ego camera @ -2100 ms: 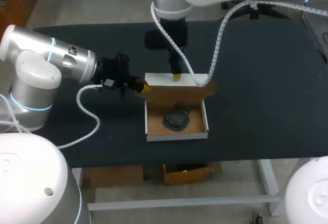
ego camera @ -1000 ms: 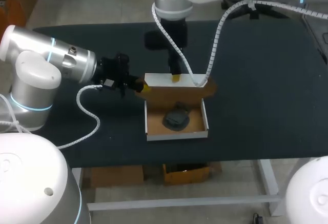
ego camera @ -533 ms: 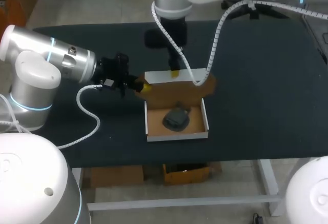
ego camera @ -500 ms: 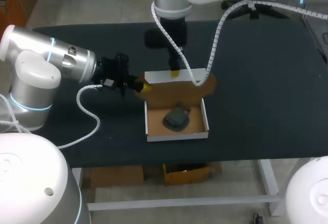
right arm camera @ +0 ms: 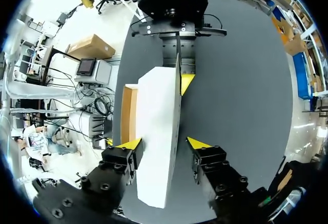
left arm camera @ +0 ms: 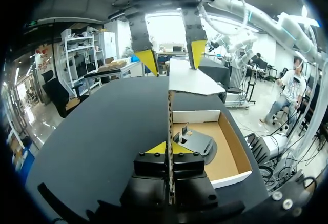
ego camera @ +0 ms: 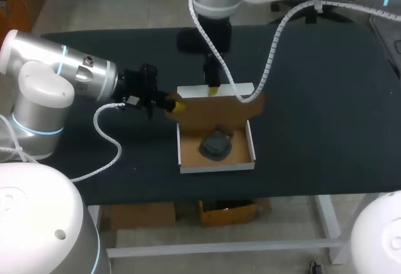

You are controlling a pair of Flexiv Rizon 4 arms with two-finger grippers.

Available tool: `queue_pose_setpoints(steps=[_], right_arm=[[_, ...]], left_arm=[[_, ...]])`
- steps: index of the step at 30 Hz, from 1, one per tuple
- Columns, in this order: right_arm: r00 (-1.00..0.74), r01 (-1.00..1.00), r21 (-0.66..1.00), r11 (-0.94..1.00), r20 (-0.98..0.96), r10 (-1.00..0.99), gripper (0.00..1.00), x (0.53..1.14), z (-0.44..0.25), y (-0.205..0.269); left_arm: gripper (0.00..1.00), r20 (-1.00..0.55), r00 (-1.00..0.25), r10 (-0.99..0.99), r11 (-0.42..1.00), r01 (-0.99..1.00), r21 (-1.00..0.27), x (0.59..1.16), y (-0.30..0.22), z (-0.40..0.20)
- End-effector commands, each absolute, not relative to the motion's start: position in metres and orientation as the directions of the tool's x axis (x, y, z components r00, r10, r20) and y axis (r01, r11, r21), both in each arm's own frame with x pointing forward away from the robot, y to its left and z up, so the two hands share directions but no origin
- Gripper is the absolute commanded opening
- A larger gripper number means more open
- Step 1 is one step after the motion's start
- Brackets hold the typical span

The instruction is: Assemble the packaging by folding the flat box into shape, placing the metal phone stand inside, and closing the box properly

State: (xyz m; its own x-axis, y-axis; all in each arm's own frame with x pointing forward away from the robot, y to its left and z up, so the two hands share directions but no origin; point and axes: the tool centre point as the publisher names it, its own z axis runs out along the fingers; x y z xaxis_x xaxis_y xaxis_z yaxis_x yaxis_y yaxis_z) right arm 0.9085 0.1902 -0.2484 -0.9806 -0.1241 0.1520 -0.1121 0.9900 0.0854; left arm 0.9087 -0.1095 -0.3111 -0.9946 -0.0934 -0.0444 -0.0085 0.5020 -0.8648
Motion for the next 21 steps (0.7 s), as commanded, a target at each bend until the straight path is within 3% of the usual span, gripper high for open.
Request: queue_pose_setpoints(steps=[1, 14, 21], right_arm=[[-0.983, -0.099, 0.157, 0.983, 0.139, -0.121, 1.00, 0.907, -0.238, 0.177], [-0.994, -0.032, 0.239, 0.971, 0.090, -0.055, 1.00, 0.918, -0.212, 0.163], [-0.990, 0.100, 0.293, 0.951, 0.128, 0.065, 1.00, 0.928, -0.203, 0.152]], left_arm=[[0.00, -0.043, -0.995, -0.092, 0.502, -0.009, -0.865, 0.909, -0.110, -0.311], [0.00, -0.043, -0.995, -0.092, 0.502, -0.009, -0.865, 0.909, -0.110, -0.311], [0.00, -0.043, -0.995, -0.092, 0.502, -0.009, -0.865, 0.909, -0.110, -0.311]])
